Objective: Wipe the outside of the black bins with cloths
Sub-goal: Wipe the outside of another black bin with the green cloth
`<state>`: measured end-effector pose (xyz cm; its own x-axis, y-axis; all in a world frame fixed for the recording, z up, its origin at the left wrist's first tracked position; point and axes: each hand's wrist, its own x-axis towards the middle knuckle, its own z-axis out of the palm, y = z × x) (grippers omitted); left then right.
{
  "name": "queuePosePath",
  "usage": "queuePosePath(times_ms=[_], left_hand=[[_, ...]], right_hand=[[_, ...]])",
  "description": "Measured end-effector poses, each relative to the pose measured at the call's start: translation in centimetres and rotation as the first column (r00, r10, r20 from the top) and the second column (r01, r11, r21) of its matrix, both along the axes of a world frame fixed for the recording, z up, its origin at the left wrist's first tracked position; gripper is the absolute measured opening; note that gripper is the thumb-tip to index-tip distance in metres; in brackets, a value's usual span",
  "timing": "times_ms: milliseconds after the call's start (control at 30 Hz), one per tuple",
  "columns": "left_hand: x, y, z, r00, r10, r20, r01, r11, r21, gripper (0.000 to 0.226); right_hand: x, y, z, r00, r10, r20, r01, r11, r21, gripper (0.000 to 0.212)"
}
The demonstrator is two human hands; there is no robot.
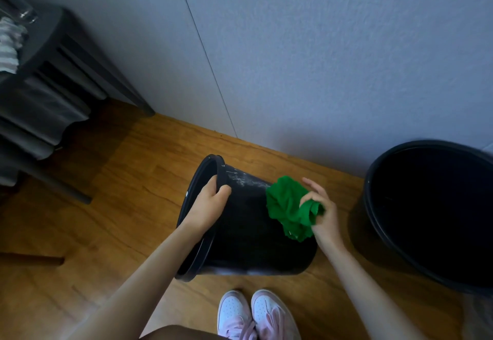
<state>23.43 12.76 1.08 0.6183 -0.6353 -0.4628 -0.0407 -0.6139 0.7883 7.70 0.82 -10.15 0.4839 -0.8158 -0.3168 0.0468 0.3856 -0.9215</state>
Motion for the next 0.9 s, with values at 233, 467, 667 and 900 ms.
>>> queuePosePath(times_ms=[233,467,667,900], left_hand=[[0.0,0.0,-0.1,0.999,0.038,0.001,-0.038,0.999,-0.003,0.025],[0.0,0.2,0.1,0.997,0.074,-0.033,-0.075,0.997,-0.02,0.019],[0.0,0.2,0.0,0.999,0.048,-0.026,-0.048,0.999,-0.021,0.022],[0.0,0.6,0.1,0.997,0.059,-0.058,-0.06,0.998,-0.023,0.024]], right_hand=[[-1.8,0.0,0.7,0.919,0.339,-0.201,-0.385,0.882,-0.272,0.047],[-1.9,-0.9,1.6,0.953,0.006,-0.303,-0.139,0.898,-0.418,0.054],[-0.3,3.0,1.8,0.862,-0.175,-0.475,-0.163,0.792,-0.588,0.088],[0.7,6.5,0.1,0.855,-0.057,-0.516,-0.362,0.646,-0.672,0.05]])
